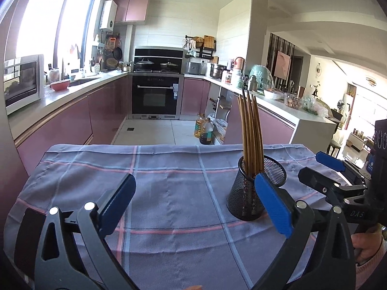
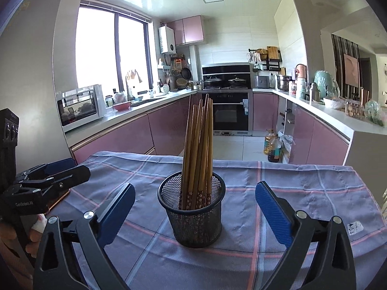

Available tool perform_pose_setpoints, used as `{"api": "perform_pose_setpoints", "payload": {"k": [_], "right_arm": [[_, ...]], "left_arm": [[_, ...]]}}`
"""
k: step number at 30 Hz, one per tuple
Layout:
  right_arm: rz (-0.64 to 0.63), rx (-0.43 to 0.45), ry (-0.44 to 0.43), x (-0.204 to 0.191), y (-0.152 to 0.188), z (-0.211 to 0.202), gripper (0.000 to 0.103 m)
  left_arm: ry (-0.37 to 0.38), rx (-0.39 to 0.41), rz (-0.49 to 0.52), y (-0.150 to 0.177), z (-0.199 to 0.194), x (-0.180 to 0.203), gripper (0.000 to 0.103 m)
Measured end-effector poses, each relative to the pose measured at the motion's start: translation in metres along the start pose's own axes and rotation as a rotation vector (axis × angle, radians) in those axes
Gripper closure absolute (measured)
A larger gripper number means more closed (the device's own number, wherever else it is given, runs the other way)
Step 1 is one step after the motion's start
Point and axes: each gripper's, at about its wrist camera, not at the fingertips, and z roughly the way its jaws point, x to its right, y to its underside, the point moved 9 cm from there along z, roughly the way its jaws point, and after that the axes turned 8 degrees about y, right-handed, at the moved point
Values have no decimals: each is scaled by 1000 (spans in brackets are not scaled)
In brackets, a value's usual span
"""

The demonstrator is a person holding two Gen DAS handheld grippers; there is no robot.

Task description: Organize utensils

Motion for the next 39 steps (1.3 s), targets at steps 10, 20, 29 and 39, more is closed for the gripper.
{"api": "perform_pose_setpoints", "payload": {"k": [10, 20, 29, 39], "right_arm": [[-4, 96, 57, -11, 2, -23, 7], [-10, 136, 91, -16, 4, -36, 7], [-1, 144, 92, -18, 7, -40, 7], [6, 150, 89, -20, 7, -43, 7]], "left_arm": [[-71, 93, 4, 2, -30, -5, 6], [-104, 136, 31, 4, -47, 1, 6], [-112, 163, 30, 4, -54, 2, 6], [-117, 180, 45, 4, -60, 7, 6]]}}
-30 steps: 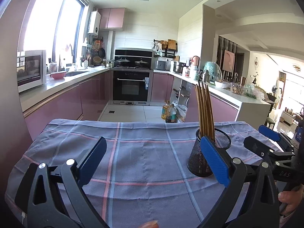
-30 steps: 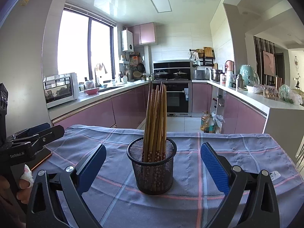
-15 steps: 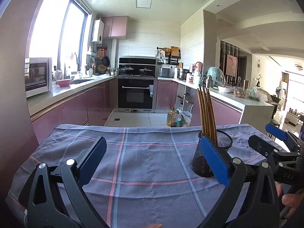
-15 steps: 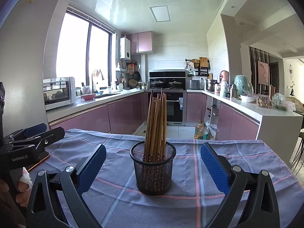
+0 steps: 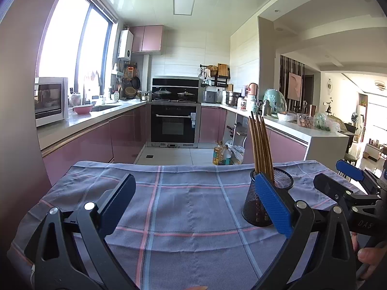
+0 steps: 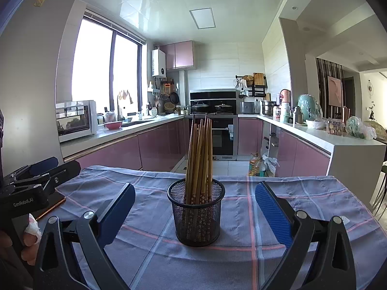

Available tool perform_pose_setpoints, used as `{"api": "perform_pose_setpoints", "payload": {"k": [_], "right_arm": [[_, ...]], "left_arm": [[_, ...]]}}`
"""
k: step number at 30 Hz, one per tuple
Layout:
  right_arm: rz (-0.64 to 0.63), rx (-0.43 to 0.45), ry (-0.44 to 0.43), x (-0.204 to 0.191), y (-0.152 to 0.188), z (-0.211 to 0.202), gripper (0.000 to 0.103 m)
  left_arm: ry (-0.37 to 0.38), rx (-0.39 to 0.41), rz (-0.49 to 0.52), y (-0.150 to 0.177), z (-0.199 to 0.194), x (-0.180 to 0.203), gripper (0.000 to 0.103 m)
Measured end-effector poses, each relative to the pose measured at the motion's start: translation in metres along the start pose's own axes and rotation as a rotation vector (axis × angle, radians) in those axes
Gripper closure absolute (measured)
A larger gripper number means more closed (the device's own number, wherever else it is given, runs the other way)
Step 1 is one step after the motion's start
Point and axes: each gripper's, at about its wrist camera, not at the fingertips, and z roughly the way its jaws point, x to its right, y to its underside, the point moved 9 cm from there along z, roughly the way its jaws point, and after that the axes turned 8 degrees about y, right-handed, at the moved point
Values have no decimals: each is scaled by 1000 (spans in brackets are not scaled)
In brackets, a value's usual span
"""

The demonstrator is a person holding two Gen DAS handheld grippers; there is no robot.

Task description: Organize utensils

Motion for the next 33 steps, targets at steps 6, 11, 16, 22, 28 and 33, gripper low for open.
{"api": "perform_pose_setpoints", "payload": {"k": [6, 11, 16, 22, 28, 33], "right_arm": [[2, 2, 1, 0, 0, -1, 7], [2, 3, 1, 0, 0, -1, 7], [3, 1, -2, 0, 0, -1, 7], [5, 3, -1, 0, 0, -1, 7], [5, 1, 2, -1, 1, 0, 7], [6, -1, 1, 0, 2, 0, 7]], "left_arm": [[-2, 1, 2, 0, -1, 1, 6], [-3, 3, 5, -1, -1, 2, 6], [-2, 2, 4, 0, -1, 1, 6], [-2, -1, 6, 0, -1, 2, 6], [-2, 0, 5, 0, -1, 2, 6], [-2, -1, 5, 0, -1, 3, 6]]}}
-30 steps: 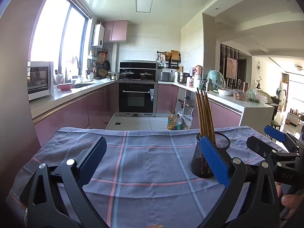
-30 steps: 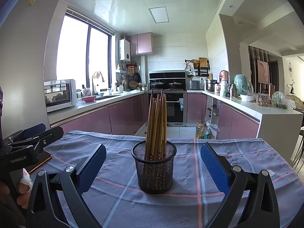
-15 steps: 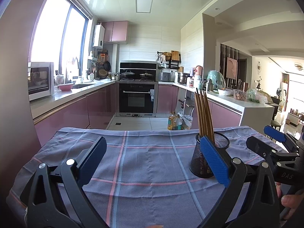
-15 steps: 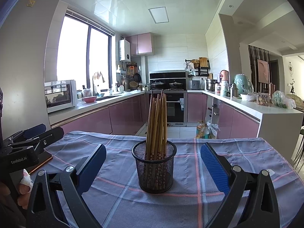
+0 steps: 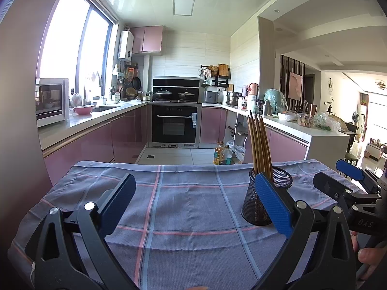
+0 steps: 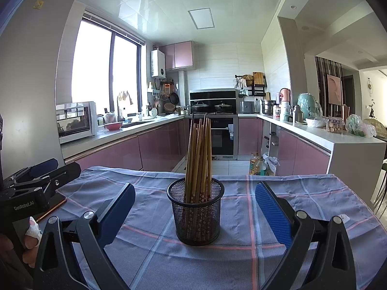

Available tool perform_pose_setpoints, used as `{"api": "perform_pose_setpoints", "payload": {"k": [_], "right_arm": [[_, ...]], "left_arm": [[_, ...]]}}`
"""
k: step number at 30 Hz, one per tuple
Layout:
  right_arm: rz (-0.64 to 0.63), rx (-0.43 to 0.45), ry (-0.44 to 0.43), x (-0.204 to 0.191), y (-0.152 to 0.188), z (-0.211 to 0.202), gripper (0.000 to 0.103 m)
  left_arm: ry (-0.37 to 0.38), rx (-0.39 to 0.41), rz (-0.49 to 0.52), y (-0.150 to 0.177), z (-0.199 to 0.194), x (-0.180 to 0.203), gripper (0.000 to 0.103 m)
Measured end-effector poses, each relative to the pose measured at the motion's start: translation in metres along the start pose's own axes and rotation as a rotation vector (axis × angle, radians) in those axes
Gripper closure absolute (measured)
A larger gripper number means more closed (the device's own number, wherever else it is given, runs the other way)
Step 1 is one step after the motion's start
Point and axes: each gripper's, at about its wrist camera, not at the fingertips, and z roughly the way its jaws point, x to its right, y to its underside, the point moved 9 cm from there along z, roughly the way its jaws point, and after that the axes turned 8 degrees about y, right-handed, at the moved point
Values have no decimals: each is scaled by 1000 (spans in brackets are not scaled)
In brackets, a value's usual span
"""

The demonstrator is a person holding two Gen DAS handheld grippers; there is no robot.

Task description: Organize utensils

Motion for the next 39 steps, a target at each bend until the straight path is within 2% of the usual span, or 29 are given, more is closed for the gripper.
{"api": "perform_pose_setpoints", "payload": {"k": [39], "right_arm": [[10, 5, -4, 2, -3, 0, 7]], "left_arm": [[-3, 2, 2, 1, 0, 1, 6]]}}
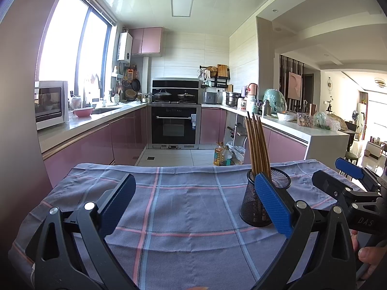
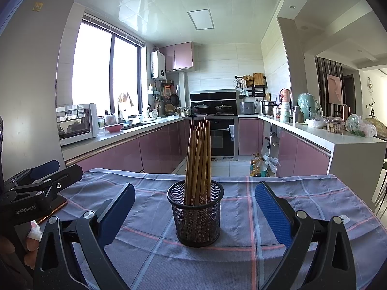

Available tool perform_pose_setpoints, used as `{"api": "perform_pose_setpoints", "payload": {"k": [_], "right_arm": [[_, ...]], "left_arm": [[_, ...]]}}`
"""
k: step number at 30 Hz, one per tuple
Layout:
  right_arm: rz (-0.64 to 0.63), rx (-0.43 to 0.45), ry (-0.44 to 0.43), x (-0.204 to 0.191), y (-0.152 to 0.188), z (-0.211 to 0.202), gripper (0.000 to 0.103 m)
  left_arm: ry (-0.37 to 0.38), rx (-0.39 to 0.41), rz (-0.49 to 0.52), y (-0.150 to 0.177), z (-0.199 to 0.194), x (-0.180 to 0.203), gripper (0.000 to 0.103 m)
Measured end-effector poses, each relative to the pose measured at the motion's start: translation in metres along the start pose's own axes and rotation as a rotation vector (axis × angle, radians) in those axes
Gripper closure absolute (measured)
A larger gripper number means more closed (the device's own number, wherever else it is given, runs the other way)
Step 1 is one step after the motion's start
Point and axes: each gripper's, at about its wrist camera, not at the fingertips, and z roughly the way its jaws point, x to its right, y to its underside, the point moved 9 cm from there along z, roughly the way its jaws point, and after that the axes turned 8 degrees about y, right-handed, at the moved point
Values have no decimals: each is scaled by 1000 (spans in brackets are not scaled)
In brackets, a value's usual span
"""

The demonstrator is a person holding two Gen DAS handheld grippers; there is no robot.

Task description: Organize utensils

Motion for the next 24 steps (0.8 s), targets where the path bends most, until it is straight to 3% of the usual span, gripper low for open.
{"api": "perform_pose_setpoints", "payload": {"k": [24], "right_arm": [[2, -5, -2, 0, 1, 0, 7]], "left_arm": [[1, -2, -1, -1, 0, 1, 6]]}}
